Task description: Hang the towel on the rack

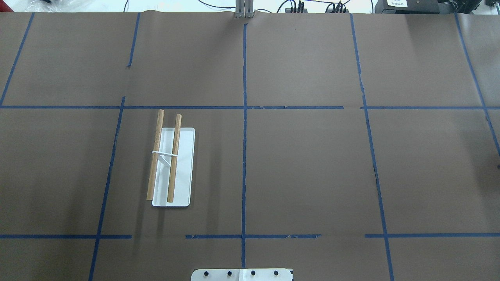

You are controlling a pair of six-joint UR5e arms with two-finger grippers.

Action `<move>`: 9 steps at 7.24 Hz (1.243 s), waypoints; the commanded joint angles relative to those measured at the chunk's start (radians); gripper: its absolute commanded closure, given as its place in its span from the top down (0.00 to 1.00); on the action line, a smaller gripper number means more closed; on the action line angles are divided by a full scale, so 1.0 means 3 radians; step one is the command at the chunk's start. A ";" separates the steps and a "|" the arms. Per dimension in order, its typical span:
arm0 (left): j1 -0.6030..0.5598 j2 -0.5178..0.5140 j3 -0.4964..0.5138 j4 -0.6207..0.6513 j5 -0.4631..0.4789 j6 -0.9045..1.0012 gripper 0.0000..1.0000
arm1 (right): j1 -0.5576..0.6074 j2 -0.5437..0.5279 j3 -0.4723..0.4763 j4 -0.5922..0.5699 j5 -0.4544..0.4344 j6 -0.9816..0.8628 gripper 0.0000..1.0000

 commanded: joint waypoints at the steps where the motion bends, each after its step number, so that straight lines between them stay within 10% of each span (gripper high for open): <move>1: 0.0000 0.0000 -0.0007 0.0000 -0.0001 -0.0002 1.00 | 0.0000 -0.0003 0.0007 0.0002 0.0010 0.0000 1.00; 5: 0.0000 0.0000 -0.0043 0.0000 -0.0006 -0.0008 1.00 | -0.0056 0.0038 -0.0221 0.0119 -0.0010 -0.0010 1.00; 9: -0.0010 -0.0005 -0.0089 -0.0005 -0.0011 -0.0008 1.00 | -0.0326 0.0002 -0.1301 0.1657 -0.0082 -0.0071 1.00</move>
